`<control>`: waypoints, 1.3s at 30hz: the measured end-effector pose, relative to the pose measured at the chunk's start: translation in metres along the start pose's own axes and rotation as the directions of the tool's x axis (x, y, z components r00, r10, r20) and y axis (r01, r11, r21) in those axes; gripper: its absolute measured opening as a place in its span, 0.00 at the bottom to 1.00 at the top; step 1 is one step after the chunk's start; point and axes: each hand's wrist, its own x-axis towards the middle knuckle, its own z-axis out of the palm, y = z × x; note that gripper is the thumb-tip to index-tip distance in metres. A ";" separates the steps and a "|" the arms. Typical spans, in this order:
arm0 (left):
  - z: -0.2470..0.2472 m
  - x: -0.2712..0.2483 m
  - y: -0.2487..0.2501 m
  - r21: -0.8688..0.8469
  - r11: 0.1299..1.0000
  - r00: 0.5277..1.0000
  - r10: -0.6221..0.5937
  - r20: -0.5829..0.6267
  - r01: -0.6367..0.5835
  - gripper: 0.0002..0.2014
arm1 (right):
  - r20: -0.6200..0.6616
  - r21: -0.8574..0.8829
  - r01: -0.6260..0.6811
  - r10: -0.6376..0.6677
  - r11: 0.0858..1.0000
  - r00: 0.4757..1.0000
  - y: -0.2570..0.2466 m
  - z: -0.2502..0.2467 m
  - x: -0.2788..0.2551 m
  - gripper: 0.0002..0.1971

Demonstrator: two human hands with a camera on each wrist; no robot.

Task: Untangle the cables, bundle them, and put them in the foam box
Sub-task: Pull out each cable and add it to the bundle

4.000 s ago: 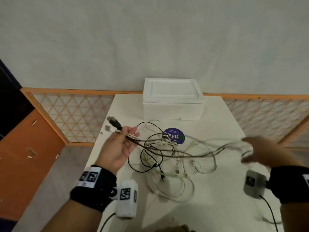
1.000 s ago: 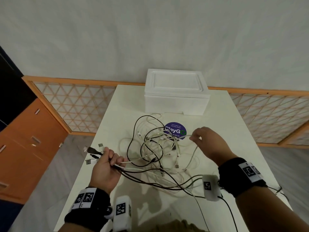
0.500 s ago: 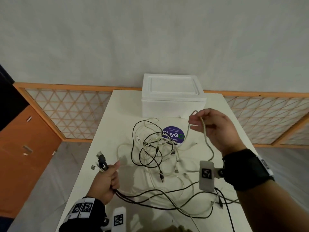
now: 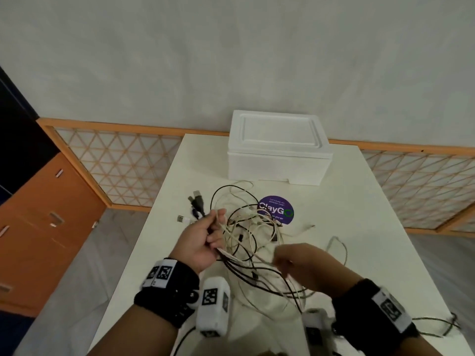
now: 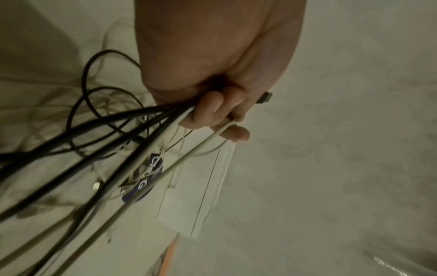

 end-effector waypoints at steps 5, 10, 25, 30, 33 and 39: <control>-0.002 0.007 0.003 0.091 0.994 0.998 0.064 -0.020 -0.062 0.12 | 0.167 -0.219 -0.262 0.300 0.940 0.939 0.063 0.006 -0.018 0.13; 0.015 0.007 -0.009 0.073 0.993 0.994 0.101 -0.042 -0.097 0.07 | -0.118 -0.398 -0.313 0.291 0.862 0.950 0.063 0.008 -0.006 0.12; 0.015 -0.004 -0.006 0.151 0.976 0.988 0.150 0.038 -0.154 0.09 | -0.066 0.227 0.190 -0.180 0.955 0.982 -0.026 -0.003 0.008 0.10; 0.010 0.001 0.010 0.139 0.952 0.962 0.269 0.043 -0.272 0.09 | 0.161 -0.276 0.040 0.005 0.960 0.987 0.012 0.002 -0.006 0.09; 0.016 0.000 0.001 0.167 0.947 0.961 0.265 0.083 -0.276 0.10 | 0.021 -0.375 -0.063 0.077 0.925 0.997 0.023 0.005 0.004 0.11; 0.030 -0.006 -0.023 0.227 0.946 0.970 0.211 0.120 -0.233 0.10 | -0.239 0.145 0.081 -0.044 0.986 0.970 -0.025 0.002 0.032 0.20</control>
